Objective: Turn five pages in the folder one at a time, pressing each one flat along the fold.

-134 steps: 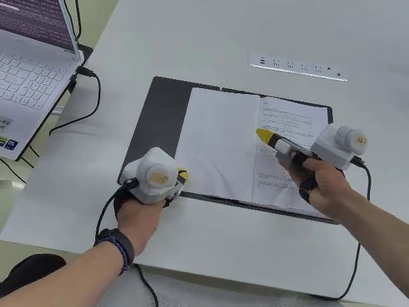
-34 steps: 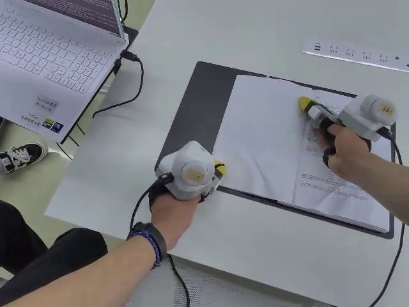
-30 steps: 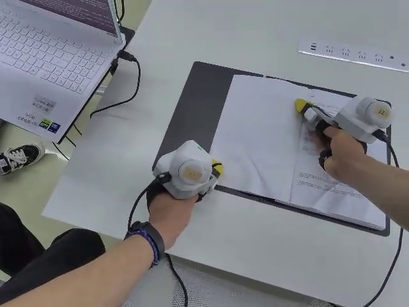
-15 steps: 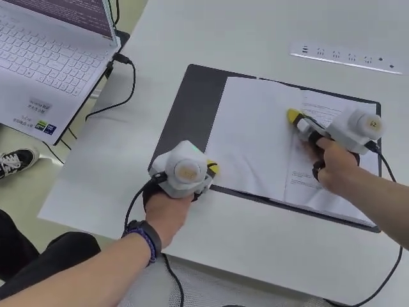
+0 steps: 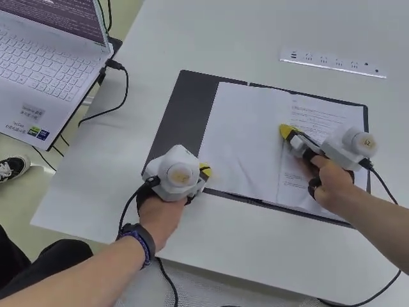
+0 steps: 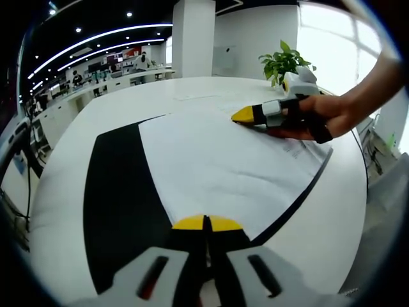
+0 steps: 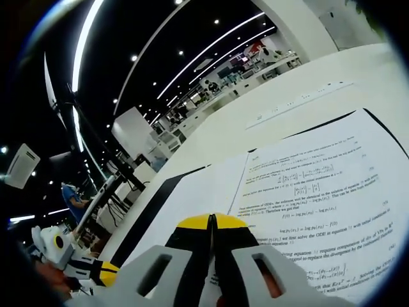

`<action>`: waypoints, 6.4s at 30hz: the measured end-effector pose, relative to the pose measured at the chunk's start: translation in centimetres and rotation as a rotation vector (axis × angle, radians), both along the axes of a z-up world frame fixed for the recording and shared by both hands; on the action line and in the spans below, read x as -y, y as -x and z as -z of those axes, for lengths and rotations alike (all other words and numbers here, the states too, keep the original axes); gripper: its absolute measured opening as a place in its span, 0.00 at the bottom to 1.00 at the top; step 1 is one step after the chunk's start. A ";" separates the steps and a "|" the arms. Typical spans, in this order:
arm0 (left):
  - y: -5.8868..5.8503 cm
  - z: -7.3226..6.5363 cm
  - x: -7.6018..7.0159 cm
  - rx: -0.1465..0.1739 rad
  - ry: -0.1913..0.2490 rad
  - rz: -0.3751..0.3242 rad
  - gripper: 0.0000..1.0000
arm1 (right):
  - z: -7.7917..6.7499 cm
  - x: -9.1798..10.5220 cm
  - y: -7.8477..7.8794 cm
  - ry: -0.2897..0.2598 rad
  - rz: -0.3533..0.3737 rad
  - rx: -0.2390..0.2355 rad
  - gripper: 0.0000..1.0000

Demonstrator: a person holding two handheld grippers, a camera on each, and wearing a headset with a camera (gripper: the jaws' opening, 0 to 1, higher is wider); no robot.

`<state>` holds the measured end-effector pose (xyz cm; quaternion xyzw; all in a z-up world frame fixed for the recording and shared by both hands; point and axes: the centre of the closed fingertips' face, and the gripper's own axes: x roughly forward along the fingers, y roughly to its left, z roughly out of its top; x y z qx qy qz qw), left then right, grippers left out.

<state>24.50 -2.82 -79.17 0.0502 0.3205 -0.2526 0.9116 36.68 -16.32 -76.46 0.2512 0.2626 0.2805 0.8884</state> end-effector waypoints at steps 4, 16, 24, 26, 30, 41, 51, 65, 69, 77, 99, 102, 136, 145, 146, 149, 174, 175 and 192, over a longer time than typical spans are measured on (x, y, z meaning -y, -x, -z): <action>0.0 0.0 0.0 0.001 0.000 0.000 0.00 | -0.1 -0.1 0.8 -0.004 0.003 -0.002 0.00; 0.0 0.1 0.0 0.001 0.007 0.002 0.00 | -0.2 0.2 2.6 -0.027 0.018 -0.003 0.00; 0.1 0.0 0.0 0.003 0.005 0.007 0.00 | -0.1 0.2 4.1 -0.023 0.003 -0.006 0.00; 0.1 0.0 0.0 0.004 0.004 0.008 0.00 | -0.1 0.2 4.7 -0.022 -0.005 -0.005 0.00; 0.1 -0.1 0.0 0.003 0.006 0.009 0.00 | 0.2 0.3 5.4 -0.024 -0.014 -0.005 0.00; 0.1 -0.1 0.0 0.005 0.005 0.014 0.00 | 0.9 0.7 6.4 -0.026 -0.022 -0.013 0.00; 0.1 -0.1 -0.1 0.010 0.007 0.014 0.00 | 1.3 0.6 8.2 -0.020 -0.041 -0.013 0.00; 0.0 -0.1 0.0 0.014 0.011 0.015 0.00 | 1.5 0.5 10.8 -0.029 -0.050 -0.019 0.00; 0.0 -0.1 0.0 0.016 0.011 0.015 0.00 | 1.5 0.5 11.5 -0.035 -0.049 -0.023 0.00; 0.1 -0.1 0.0 0.016 0.015 0.014 0.00 | 1.4 0.5 12.6 -0.038 -0.061 -0.022 0.00; 0.1 -0.2 0.0 0.012 0.025 0.010 0.00 | 1.7 0.4 15.8 -0.015 -0.091 -0.067 0.00; 0.1 -0.1 0.0 0.010 0.028 0.007 0.00 | 1.6 0.1 16.6 -0.016 -0.109 -0.078 0.00; 1.8 -5.4 -0.2 -0.058 0.079 -0.003 0.32 | -3.2 5.2 18.1 0.068 -0.151 0.000 0.22; 3.0 -7.8 -1.0 -0.019 0.073 0.018 0.42 | -4.7 9.4 18.5 0.100 -0.075 0.046 0.31; 3.1 -8.0 -1.1 -0.015 0.070 0.023 0.43 | -4.9 9.8 18.6 0.107 -0.072 0.053 0.32; 3.4 -8.7 -1.4 0.001 0.046 0.040 0.44 | -5.5 11.0 18.8 0.124 -0.060 0.075 0.35; 4.6 -14.9 -3.6 0.098 0.071 0.016 0.69 | -10.0 16.9 19.6 0.239 0.004 0.158 0.55; 4.9 -15.0 -3.7 0.098 0.073 0.015 0.70 | -10.2 17.1 19.6 0.239 0.005 0.158 0.56; 6.0 -14.7 -2.4 0.076 0.090 0.011 0.74 | -10.8 16.7 20.4 0.237 -0.005 0.157 0.67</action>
